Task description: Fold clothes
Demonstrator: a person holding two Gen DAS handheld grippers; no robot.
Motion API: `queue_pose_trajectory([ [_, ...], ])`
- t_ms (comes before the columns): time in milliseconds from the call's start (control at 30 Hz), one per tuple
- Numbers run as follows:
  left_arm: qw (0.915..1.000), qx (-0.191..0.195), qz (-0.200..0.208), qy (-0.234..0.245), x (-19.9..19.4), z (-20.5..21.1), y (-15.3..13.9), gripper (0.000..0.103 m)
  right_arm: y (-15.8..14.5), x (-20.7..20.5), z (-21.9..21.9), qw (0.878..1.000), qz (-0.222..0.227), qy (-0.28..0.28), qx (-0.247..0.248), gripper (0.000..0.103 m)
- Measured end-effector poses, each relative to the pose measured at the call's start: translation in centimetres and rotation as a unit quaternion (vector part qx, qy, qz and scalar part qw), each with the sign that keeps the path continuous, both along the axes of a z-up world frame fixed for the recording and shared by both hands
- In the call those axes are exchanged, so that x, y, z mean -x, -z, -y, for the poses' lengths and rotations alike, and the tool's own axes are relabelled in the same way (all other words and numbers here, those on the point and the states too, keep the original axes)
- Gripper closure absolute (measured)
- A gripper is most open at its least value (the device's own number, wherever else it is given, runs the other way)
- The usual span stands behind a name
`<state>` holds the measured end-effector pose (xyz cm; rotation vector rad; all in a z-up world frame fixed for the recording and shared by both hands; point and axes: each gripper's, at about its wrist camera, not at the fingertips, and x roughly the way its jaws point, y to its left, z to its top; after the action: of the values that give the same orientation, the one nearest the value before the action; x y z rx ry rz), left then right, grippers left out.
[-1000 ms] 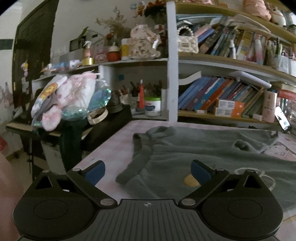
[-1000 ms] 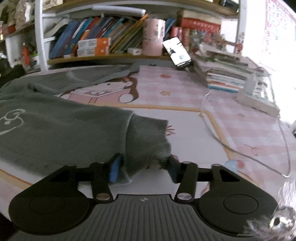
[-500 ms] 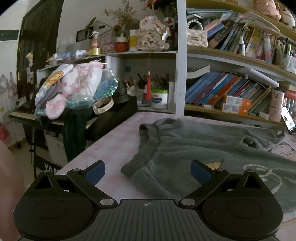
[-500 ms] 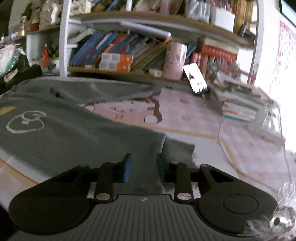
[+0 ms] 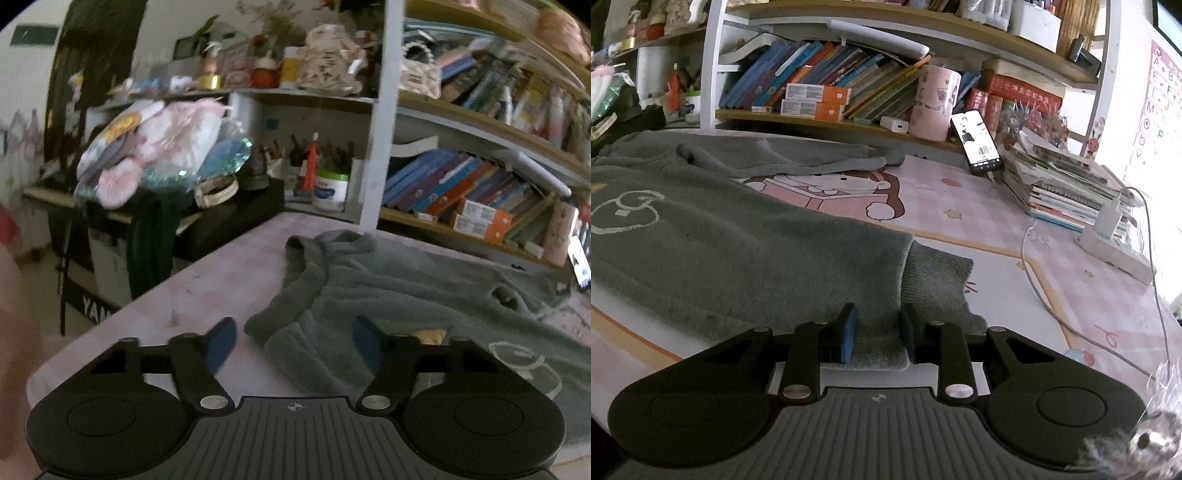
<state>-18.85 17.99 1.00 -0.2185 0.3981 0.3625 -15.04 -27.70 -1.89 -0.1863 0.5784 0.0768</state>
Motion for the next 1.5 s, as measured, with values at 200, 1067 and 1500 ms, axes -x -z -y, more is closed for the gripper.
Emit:
queue_pose_trajectory([
  [200,0.9986,0.051,-0.004,-0.010,-0.7,-1.4,0.6,0.039,0.0,0.0,-0.2,1.000,0.002,0.000,0.007,0.078],
  [1067,0.9838,0.175,0.016,-0.036,-1.7,-5.1,3.2,0.090,0.2,0.1,-0.4,1.000,0.006,-0.006,0.003,0.078],
  [1500,0.9881,0.147,0.000,-0.046,-1.1,-5.0,3.1,0.076,0.3,0.2,-0.7,1.000,0.008,-0.011,0.005,0.077],
])
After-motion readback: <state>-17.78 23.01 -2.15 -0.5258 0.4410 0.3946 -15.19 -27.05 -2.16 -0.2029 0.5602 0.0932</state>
